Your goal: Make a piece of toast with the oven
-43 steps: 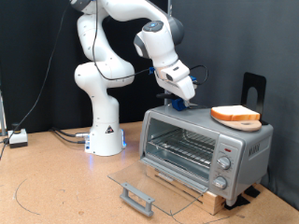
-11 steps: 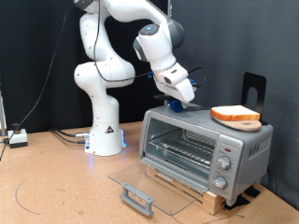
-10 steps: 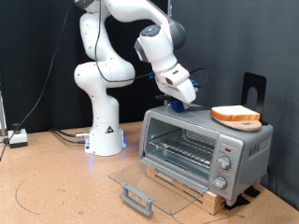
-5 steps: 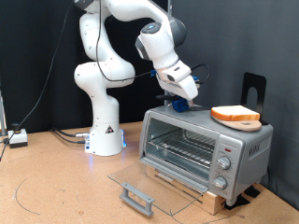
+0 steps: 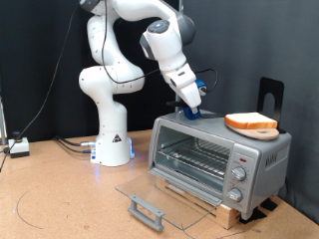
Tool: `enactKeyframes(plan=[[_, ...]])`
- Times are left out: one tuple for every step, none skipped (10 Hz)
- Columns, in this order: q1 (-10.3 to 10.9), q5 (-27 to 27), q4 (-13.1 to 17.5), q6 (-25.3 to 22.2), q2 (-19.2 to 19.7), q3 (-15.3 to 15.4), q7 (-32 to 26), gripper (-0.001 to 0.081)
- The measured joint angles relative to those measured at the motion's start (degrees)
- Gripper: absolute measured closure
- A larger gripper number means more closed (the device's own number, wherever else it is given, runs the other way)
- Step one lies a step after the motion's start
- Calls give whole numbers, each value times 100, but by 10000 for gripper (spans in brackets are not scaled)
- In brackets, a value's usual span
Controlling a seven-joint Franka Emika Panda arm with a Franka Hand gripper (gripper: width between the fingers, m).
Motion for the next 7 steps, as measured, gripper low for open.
enactKeyframes(plan=[[-2,0,-17,179,7,16,-55,-3],[-2,-42,-22,225,22,22,-165,-3],[-2,-100,-23,225,34,25,-285,-3],[-2,-130,-26,228,46,34,-386,-3],[-2,-132,-33,247,53,57,-469,-3],[0,-132,-41,282,59,83,-563,-3],[3,-130,-48,308,63,104,-658,-3]])
